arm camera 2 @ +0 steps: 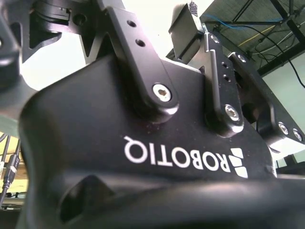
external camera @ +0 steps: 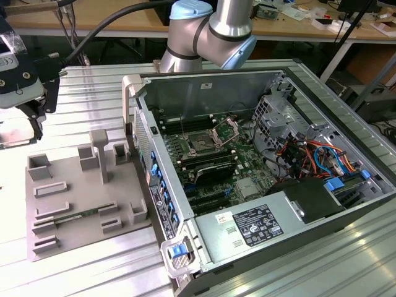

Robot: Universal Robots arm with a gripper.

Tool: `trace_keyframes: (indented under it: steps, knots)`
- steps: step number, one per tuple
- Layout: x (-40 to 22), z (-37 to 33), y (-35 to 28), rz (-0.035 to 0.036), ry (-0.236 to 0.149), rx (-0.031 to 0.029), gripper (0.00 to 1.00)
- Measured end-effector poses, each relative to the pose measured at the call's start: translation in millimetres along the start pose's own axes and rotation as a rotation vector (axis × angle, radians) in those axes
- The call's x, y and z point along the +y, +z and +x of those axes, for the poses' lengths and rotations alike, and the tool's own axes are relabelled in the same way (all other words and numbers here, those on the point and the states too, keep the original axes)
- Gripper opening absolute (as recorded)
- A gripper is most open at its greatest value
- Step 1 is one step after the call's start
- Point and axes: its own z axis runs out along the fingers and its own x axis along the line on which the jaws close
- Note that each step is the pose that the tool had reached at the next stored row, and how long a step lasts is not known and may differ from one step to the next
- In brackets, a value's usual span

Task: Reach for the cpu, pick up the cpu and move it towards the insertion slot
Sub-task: 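Pick up the cpu and move it towards the insertion slot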

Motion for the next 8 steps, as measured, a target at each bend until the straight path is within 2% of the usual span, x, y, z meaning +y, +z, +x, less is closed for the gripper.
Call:
trace_keyframes:
  steps: [8]
  knots:
    - [0.3,0.0,-7.7,0.0000,0.000,-0.0001,0.55]
